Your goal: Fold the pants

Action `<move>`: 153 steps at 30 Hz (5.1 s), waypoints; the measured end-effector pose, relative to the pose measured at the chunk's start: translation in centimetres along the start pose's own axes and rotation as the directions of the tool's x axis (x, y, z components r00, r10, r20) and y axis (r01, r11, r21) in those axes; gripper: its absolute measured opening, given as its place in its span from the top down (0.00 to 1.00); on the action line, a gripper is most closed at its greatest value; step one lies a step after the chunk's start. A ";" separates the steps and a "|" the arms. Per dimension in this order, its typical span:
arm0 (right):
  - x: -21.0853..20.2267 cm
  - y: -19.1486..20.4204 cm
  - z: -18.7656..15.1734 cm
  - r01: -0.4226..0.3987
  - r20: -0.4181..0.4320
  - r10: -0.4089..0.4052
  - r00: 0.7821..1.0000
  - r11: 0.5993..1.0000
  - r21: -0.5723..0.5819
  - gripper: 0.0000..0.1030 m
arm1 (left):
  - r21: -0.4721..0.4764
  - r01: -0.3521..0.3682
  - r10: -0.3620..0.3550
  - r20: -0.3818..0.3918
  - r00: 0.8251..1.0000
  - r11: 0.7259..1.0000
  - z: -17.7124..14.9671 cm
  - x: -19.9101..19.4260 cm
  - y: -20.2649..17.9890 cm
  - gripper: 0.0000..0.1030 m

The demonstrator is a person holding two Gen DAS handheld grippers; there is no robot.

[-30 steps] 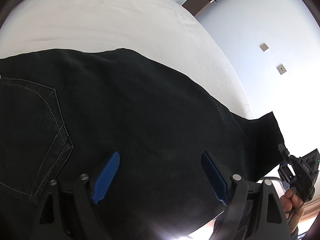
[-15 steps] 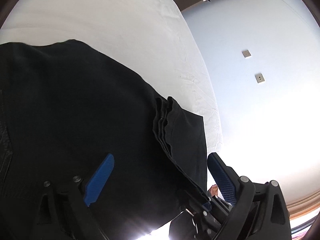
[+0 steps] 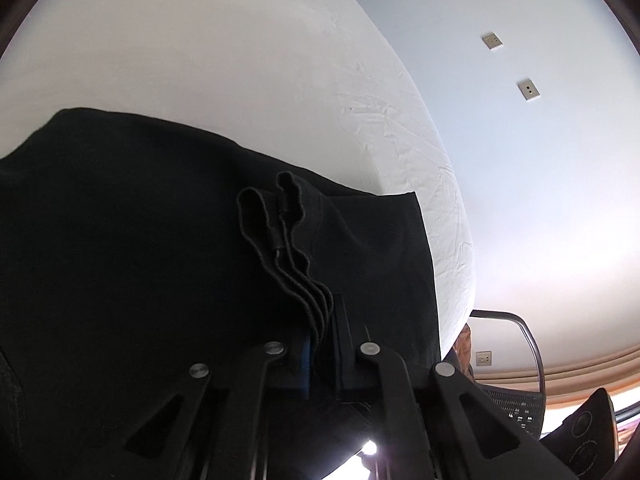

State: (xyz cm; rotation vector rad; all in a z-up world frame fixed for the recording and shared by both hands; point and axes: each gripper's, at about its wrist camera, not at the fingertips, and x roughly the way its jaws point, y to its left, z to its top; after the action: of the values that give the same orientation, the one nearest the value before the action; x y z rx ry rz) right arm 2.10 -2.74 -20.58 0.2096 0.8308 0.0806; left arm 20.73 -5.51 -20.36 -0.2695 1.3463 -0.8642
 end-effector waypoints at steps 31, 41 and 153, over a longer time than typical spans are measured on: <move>11.0 12.8 0.6 -0.222 -0.257 0.193 0.947 0.971 -0.089 0.87 | -0.027 -0.186 0.186 -0.004 0.983 0.982 2.6 -5.3 8.5 0.80; 5.5 7.6 0.1 -0.426 -0.227 0.433 0.872 0.901 0.083 0.38 | 0.018 -0.439 0.426 0.202 0.882 0.898 1.4 -10.7 5.4 0.22; 15.7 -3.7 3.6 -0.468 -0.161 0.701 0.695 0.610 0.639 0.34 | -0.456 0.117 0.272 0.698 0.663 0.883 -9.3 -24.8 16.6 0.84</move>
State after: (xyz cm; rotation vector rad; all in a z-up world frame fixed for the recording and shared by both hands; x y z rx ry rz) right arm 15.25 -4.55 -30.39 1.0756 1.1562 0.5467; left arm 19.15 25.17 -14.89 -0.8481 0.7309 -0.2471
